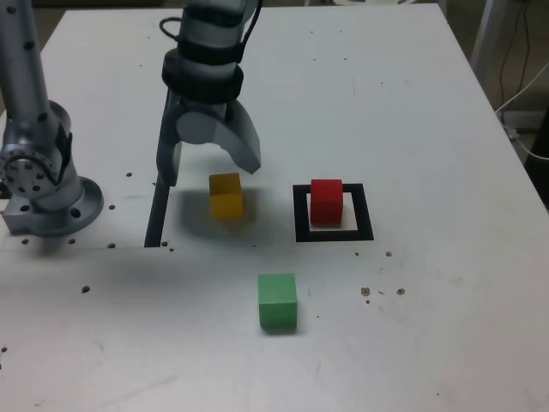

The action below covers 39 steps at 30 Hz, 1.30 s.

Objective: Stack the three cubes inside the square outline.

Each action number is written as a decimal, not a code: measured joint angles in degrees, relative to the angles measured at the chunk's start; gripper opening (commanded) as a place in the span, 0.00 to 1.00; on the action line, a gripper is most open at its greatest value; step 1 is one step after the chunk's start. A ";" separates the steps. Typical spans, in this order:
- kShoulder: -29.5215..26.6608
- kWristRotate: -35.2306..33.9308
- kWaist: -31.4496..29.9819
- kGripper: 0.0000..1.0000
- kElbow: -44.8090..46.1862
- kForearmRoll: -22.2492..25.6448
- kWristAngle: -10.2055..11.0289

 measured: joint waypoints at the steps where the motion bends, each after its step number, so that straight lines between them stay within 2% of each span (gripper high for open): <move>1: 0.12 0.00 0.00 0.99 0.32 -0.61 -0.07; 6: 0.37 -0.07 0.00 0.99 1.08 -2.86 -0.25; 13: 1.09 -0.26 0.00 0.98 1.23 -5.16 -2.11; 22: 3.59 -0.69 -0.37 0.84 2.17 -9.21 -2.38; 25: 3.72 -1.26 -1.00 0.75 2.30 -9.90 -2.38; 31: 4.03 -3.01 -1.19 0.40 2.24 -10.22 -2.22; 39: 4.03 -3.16 -1.19 0.19 1.52 -9.84 -2.30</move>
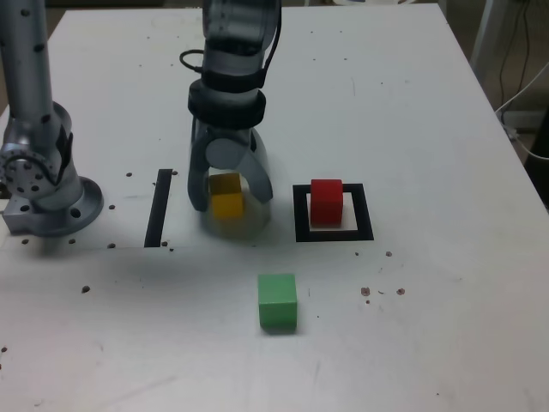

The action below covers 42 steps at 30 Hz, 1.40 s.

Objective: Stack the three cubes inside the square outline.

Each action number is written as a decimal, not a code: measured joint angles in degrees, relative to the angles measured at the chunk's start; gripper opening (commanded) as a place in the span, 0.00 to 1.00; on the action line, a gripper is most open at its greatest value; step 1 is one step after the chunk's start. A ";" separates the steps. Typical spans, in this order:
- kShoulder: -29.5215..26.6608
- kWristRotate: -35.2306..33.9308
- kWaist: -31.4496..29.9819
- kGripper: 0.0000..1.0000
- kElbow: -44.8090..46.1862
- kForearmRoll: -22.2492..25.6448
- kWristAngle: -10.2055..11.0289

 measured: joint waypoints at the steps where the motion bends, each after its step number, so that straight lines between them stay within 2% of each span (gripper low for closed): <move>1: 0.00 0.00 0.00 0.18 -0.19 0.01 0.20; 6: 0.00 0.00 -0.19 0.09 -0.84 1.19 0.62; 9: 0.00 0.03 -0.54 0.05 -1.46 2.00 0.15; 16: 0.00 0.39 -0.80 0.03 -2.87 4.77 -1.73; 20: 0.07 0.39 -0.80 0.03 -4.39 6.57 -2.08; 28: 0.04 0.45 -0.95 0.03 -11.38 10.81 -0.26; 37: 0.15 0.54 -1.87 0.03 -23.62 18.52 1.23; 42: 1.49 0.54 -2.22 0.03 -27.93 19.30 1.42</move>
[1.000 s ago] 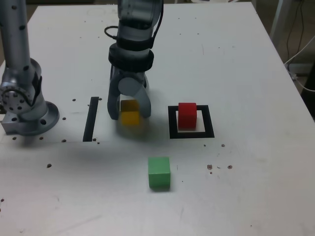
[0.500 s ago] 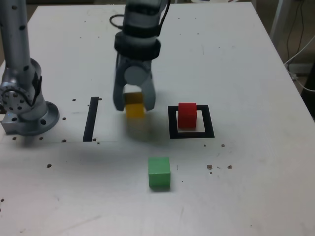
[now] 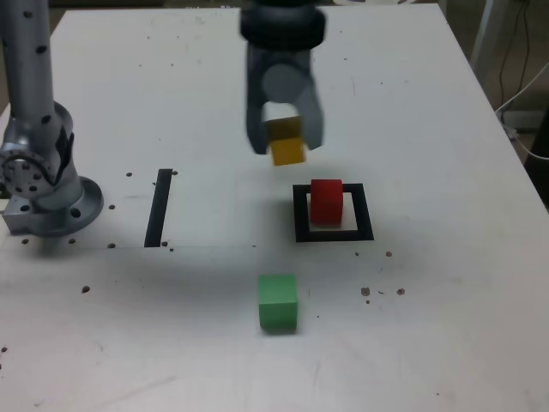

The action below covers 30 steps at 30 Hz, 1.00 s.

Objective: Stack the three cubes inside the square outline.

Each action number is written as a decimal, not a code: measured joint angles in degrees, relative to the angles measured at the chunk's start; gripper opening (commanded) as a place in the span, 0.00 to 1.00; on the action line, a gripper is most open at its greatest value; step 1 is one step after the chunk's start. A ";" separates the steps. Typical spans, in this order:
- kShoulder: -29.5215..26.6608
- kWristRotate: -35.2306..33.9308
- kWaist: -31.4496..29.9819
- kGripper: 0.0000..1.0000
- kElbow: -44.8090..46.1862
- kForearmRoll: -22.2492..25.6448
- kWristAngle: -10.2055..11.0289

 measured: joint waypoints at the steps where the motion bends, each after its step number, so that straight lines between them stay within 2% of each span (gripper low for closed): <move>1: 0.45 0.00 -0.12 0.03 -0.29 0.06 0.00; 11: 6.98 -0.43 -3.46 0.03 -6.28 1.39 0.47; 25: 12.80 -0.55 -3.99 0.03 -11.88 4.19 1.00; 30: 13.28 -0.55 -3.99 0.03 -13.09 4.81 1.20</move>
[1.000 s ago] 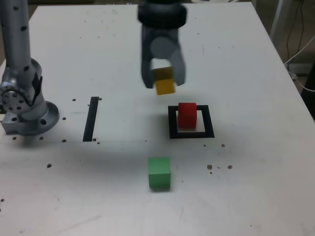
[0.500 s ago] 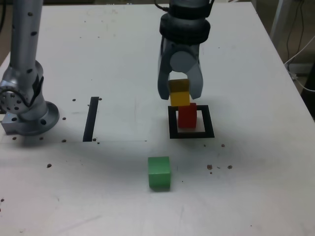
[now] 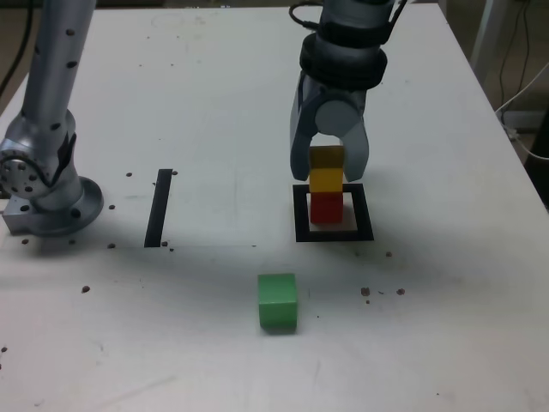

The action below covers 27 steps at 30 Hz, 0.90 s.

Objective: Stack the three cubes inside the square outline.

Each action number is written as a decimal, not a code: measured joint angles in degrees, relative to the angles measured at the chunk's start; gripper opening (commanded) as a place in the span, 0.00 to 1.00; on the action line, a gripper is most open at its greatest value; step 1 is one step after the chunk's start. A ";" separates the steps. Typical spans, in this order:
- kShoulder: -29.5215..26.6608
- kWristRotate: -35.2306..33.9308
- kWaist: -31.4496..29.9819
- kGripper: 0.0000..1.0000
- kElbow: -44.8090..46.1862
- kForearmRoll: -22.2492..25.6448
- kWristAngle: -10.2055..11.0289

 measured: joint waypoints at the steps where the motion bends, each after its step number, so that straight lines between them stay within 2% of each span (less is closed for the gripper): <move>1: 0.03 0.00 0.00 0.03 -0.24 0.20 0.00; 27: 1.32 -0.66 -0.25 0.08 -0.43 0.52 -0.35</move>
